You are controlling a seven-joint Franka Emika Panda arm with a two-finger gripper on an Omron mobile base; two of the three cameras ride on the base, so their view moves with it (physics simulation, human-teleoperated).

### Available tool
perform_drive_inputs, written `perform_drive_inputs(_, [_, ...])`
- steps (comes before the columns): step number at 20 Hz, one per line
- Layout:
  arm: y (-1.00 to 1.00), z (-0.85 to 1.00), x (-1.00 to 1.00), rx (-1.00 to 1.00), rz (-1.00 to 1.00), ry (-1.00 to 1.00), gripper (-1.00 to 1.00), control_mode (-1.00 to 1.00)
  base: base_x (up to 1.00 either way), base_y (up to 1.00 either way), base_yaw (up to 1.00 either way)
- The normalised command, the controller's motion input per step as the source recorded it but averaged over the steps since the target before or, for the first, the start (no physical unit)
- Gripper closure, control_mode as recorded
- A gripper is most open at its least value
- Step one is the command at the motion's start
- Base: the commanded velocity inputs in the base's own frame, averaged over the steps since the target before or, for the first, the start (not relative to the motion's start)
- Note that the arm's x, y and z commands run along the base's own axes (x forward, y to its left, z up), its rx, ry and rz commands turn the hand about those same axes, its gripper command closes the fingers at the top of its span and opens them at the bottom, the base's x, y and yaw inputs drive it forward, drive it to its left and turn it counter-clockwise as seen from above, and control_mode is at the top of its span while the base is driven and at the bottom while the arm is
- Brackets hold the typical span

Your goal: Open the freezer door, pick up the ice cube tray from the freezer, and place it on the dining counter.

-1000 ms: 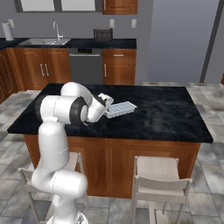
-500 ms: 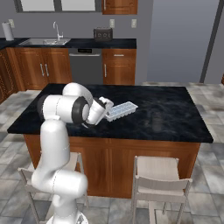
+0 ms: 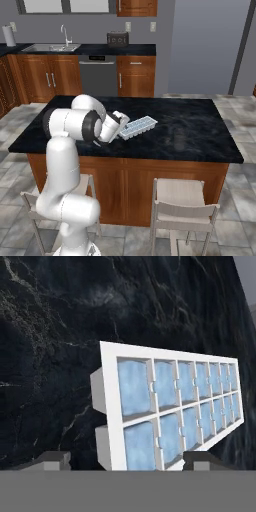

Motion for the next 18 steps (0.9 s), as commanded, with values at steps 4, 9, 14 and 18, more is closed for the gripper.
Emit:
perform_drive_inputs(4, [0.02,0.01,-0.25,0.00,-0.05,0.05,-1.00,-1.00,0.00,0.00,0.00])
perform_drive_inputs(9, [0.00,0.80,-0.69,0.06,-0.10,0.04,-1.00,-1.00,0.00,0.00,0.00])
perform_drive_inputs(14, [0.00,1.00,-0.64,0.40,-0.11,0.17,-1.00,-1.00,0.00,0.00,0.00])
perform_drive_inputs(18, [-0.01,1.00,-0.53,0.45,-0.16,0.27,-1.00,-1.00,0.00,0.00,0.00])
